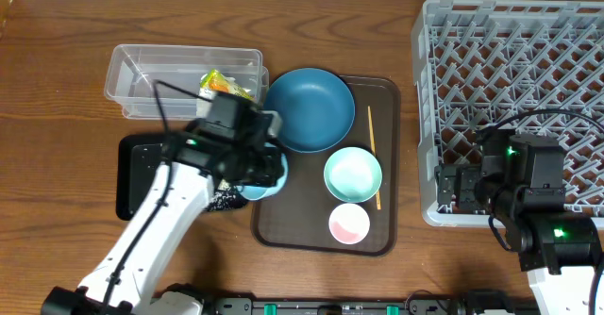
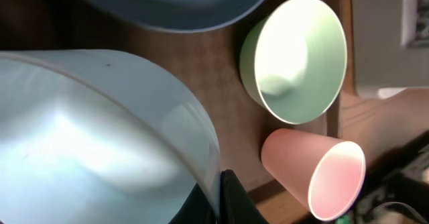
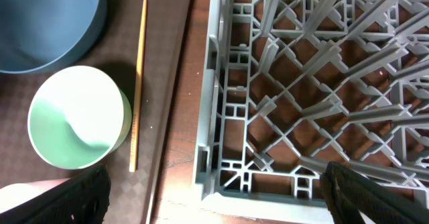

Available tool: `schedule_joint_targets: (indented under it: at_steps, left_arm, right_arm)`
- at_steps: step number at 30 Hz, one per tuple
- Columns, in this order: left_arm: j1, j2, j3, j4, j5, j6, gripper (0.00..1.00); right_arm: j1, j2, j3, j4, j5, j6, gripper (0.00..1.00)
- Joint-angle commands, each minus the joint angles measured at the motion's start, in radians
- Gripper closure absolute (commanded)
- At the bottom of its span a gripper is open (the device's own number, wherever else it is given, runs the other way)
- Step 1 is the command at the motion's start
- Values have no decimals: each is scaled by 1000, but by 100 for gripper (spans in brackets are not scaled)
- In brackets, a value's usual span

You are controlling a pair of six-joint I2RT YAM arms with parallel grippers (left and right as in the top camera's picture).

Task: Sort waste into correct bins and load items into the dishwasher rack
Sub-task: 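Return the emptied bowl to the brown tray and release it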

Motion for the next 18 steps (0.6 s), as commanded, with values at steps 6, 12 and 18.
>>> schedule_joint_targets:
  at_steps: [6,12,18]
  left_arm:
    - [-121,63,8,16,-107,-87,93]
    - [-195,147,8,32,-107,-126,94]
    - [-264,193,8,79,-109,-125,90]
  right_arm:
    - [11,-1,19,3,0,9,1]
    - [11,-1,19,3,0,9,1]
    - [11,-1,19,3,0,9,1]
